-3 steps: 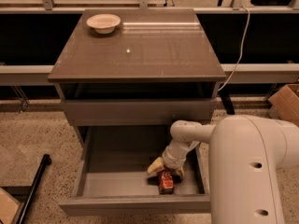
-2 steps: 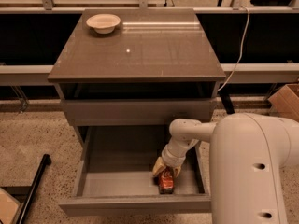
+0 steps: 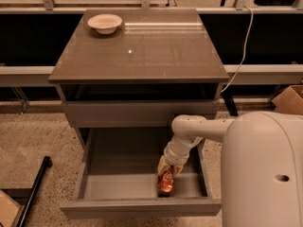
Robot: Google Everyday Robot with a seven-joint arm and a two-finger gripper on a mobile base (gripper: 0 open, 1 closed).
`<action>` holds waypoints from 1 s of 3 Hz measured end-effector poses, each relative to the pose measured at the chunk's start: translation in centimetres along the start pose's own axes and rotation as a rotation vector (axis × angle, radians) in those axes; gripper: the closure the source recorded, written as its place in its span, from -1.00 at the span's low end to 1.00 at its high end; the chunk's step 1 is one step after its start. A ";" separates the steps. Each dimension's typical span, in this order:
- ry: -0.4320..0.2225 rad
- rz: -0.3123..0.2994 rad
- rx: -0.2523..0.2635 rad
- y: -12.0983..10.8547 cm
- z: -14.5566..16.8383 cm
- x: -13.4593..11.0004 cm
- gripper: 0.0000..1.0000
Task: Pick coke can from middle drawer and place on counter
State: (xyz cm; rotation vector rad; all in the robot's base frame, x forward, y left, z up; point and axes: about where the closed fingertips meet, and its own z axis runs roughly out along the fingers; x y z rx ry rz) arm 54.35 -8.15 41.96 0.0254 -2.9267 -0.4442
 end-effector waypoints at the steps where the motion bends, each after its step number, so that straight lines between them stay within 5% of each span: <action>1: -0.017 -0.013 -0.030 0.5 -2.8 0.9 1.00; 3: -0.065 -0.188 -0.165 1.3 -14.1 4.1 1.00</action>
Offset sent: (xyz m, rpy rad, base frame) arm -0.0154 -0.0334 0.1662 0.2051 -0.1218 0.1571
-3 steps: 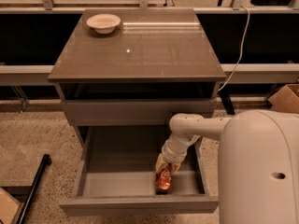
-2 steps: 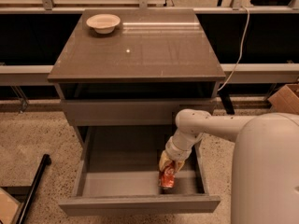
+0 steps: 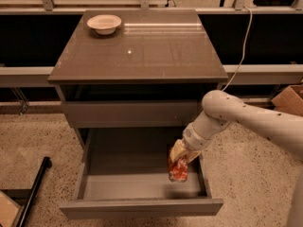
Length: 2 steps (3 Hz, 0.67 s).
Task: Pick coke can from middle drawer and place on counter
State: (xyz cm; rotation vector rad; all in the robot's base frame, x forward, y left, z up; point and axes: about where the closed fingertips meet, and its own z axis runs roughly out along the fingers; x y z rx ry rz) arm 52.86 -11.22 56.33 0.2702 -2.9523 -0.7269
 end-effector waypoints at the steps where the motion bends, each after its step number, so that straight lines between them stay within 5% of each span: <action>1: -0.031 -0.098 0.015 0.7 -6.5 1.7 1.00; 2: -0.092 -0.232 0.120 2.8 -13.8 2.9 1.00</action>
Offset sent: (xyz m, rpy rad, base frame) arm -0.0150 -0.0692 0.2560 -0.2126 -0.4219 0.2817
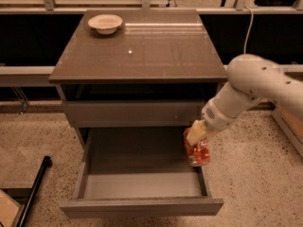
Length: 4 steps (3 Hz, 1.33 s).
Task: Pick coke can from middle drawer and place on counter
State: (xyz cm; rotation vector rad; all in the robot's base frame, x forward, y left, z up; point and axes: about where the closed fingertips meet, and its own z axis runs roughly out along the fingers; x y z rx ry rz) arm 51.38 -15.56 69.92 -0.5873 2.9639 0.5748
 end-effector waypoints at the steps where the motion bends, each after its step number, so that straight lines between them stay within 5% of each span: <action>1: -0.094 -0.146 0.155 2.0 -7.5 -1.4 1.00; 3: -0.366 -0.346 0.345 4.4 -18.9 -7.4 1.00; 4: -0.366 -0.346 0.346 4.4 -19.0 -7.5 1.00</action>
Offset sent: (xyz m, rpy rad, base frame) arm 0.0478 -0.0061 0.2366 -0.2461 -0.6433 0.1858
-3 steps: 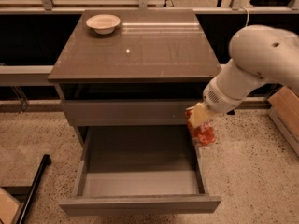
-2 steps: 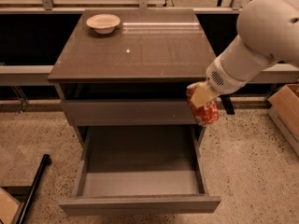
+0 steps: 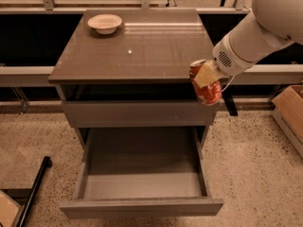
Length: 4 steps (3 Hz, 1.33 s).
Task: Pick coke can from middle drawer and place on counter
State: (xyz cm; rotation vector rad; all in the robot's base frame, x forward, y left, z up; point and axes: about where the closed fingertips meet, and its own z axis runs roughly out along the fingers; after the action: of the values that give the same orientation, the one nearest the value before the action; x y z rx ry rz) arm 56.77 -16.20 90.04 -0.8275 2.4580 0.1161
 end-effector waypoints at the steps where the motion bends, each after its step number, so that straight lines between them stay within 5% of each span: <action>1: -0.049 -0.048 0.041 -0.3 -1.8 -2.2 1.00; 2: -0.222 -0.067 0.051 -0.4 -3.9 -7.0 1.00; 4: -0.405 -0.026 0.023 -1.6 -2.7 -13.1 1.00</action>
Offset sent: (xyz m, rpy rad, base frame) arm 0.0398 0.0314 0.1117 0.1295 -0.3558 0.0622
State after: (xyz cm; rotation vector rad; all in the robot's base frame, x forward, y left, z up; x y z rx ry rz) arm 65.18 -11.18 99.23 -0.7434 2.0646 0.2225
